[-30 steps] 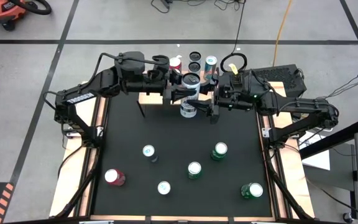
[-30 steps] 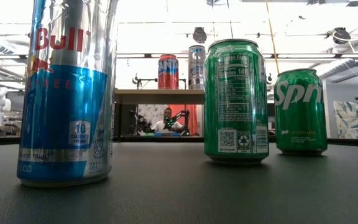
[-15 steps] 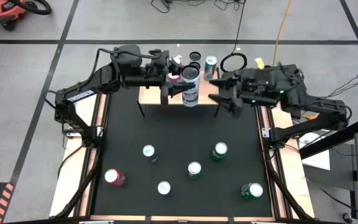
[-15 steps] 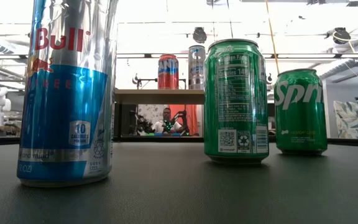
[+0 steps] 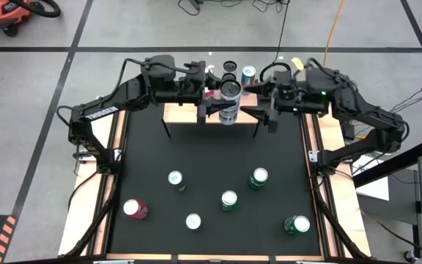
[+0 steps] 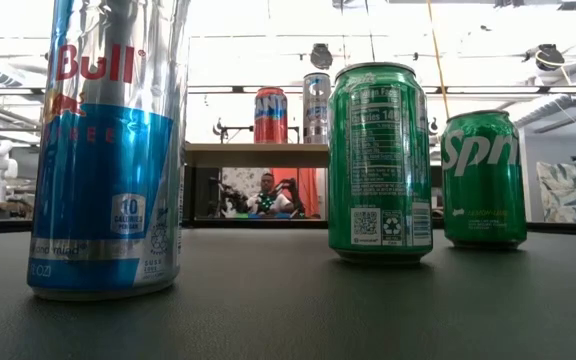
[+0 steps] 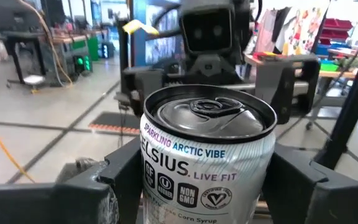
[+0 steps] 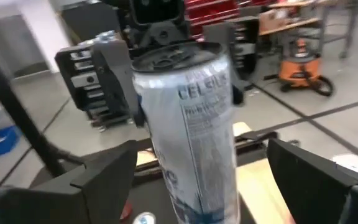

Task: Place canned beverage on shelf
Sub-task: Put the white soda can on the shelf aligned with the other white soda can

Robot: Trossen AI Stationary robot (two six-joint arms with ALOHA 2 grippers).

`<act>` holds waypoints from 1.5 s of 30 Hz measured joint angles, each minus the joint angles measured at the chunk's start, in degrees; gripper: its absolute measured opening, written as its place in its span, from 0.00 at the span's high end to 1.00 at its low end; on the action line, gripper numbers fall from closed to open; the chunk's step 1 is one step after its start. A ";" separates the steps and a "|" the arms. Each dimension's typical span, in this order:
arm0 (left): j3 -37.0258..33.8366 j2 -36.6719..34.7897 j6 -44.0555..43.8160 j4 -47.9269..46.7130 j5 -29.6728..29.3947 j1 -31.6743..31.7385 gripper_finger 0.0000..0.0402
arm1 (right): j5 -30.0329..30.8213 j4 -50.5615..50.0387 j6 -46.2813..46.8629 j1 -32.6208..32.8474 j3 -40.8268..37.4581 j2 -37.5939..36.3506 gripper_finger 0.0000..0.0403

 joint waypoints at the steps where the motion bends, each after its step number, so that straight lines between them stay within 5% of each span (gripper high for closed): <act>1: 0.00 0.41 -0.11 0.59 0.13 -0.04 0.38 | -1.87 -0.27 -0.04 -0.55 0.70 0.74 0.16; 8: 0.03 0.71 -0.50 2.04 0.24 -0.01 0.38 | -7.07 -1.80 -0.36 -2.72 2.57 4.15 0.16; 20: 0.02 0.71 -0.46 2.31 0.26 -0.02 0.38 | -7.27 4.09 -3.28 -2.75 2.61 6.85 0.17; 36: 0.03 0.71 -0.50 2.09 0.27 0.46 0.38 | -7.21 4.37 -6.02 -2.75 2.59 6.98 0.41; 45: 0.02 0.49 -2.51 1.79 -1.48 0.50 0.35 | -7.29 4.48 -6.35 -2.92 2.55 6.90 0.42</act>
